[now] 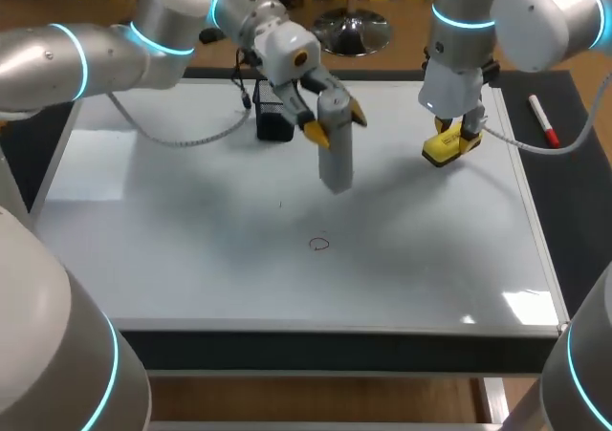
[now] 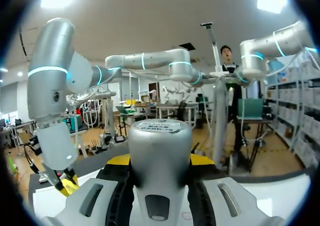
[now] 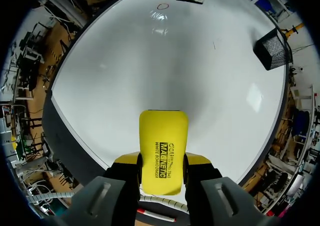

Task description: Pick up the inspection probe, press it on each red-marked spot on the whiteboard one by one, put down the probe, pick up the eraser, and wipe off all the red marks.

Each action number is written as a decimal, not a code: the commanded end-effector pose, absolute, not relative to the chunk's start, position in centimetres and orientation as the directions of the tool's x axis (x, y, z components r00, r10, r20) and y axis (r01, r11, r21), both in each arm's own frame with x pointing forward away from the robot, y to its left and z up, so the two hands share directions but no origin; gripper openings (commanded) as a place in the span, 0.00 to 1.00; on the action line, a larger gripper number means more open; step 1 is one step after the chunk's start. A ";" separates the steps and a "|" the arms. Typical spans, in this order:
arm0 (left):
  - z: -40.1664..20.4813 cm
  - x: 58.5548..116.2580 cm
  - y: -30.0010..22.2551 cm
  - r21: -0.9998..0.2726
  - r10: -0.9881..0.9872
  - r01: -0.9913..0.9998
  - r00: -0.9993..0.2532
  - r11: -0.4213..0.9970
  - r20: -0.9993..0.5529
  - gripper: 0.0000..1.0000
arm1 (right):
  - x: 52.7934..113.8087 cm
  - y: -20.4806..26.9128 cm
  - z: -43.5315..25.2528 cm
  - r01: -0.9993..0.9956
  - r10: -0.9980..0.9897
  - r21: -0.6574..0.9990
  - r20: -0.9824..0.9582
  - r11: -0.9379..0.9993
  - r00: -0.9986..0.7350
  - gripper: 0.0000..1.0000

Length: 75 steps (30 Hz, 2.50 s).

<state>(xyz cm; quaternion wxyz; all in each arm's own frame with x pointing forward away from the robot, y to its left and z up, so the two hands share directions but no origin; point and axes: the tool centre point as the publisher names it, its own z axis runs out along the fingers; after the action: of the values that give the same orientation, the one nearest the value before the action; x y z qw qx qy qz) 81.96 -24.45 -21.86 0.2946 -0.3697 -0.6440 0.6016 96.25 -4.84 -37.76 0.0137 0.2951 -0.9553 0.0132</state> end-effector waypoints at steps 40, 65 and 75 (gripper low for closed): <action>-27.5 76.0 -22.4 -0.995 0.656 0.095 -0.752 0.011 -0.064 0.00 | 96.4 -4.8 -37.7 -0.565 -0.564 -0.018 0.038 0.825 -0.825 0.00; -29.2 77.7 -23.0 -0.998 0.656 0.054 -0.755 0.033 -0.019 0.00 | 96.4 -4.8 -37.7 -0.565 -0.564 -0.018 0.038 0.825 -0.825 0.00; -29.3 77.8 -22.9 -0.998 0.659 0.050 -0.752 0.039 -0.012 0.00 | 96.4 -4.8 -37.7 -0.565 -0.564 -0.018 0.038 0.825 -0.825 0.00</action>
<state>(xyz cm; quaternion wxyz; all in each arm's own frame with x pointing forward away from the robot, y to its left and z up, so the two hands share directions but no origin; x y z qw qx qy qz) 77.57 -22.80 -28.71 0.2354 -0.2597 -0.6829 0.6410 96.25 -4.84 -37.76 0.0137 0.2951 -0.9553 0.0131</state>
